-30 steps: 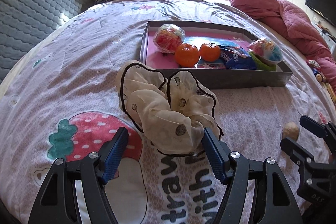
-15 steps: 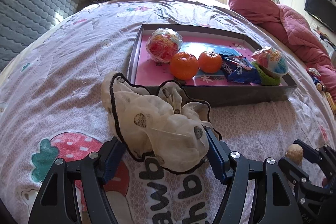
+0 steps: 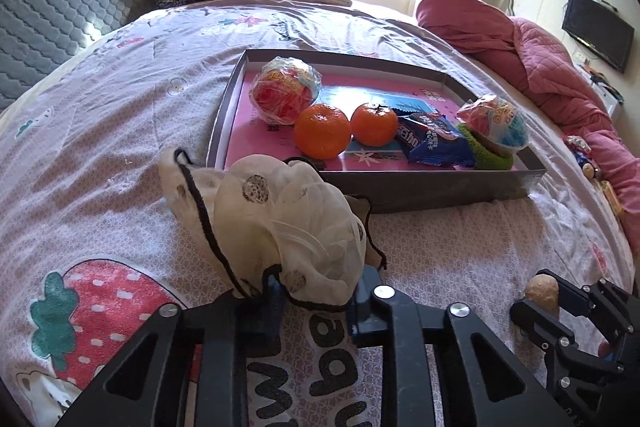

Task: Organize objects
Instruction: 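Close left gripper on the white mesh pouch while right closes on the brown ball, then lift and carry the white pouch with left while right carries the brown ball toward the tray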

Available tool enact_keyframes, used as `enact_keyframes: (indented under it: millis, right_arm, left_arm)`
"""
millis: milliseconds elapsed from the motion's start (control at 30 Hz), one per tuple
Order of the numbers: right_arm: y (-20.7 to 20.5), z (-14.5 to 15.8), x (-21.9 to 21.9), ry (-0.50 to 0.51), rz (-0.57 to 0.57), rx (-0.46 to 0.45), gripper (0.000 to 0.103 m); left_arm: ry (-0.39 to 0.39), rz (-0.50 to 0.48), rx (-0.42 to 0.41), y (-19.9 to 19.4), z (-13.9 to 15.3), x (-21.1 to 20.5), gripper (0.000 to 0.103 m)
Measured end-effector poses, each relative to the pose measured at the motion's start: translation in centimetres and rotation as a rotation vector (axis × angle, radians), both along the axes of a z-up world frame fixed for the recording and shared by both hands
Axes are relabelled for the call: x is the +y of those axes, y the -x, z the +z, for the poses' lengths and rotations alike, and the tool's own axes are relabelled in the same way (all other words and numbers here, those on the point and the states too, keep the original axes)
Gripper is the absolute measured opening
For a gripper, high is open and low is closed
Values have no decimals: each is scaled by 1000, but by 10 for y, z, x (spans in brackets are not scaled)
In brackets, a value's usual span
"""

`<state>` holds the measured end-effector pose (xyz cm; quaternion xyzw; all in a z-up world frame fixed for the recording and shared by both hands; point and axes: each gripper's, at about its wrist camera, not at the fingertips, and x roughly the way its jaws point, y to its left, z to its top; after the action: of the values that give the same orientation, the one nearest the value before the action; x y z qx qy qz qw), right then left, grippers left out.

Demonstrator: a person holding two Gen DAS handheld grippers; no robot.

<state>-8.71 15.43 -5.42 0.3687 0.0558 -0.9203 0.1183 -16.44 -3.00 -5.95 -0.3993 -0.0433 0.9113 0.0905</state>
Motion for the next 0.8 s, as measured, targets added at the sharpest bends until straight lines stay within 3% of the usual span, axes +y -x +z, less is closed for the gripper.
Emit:
enact_keyframes:
  millis: [200, 800]
  right_arm:
    - [0, 0, 0, 1, -2, 4, 34]
    - [-9, 23, -3, 15, -6, 78, 34]
  left_arm:
    - [-4, 4, 6, -4, 1, -1, 12]
    - [20, 18, 39, -22, 16, -6, 10]
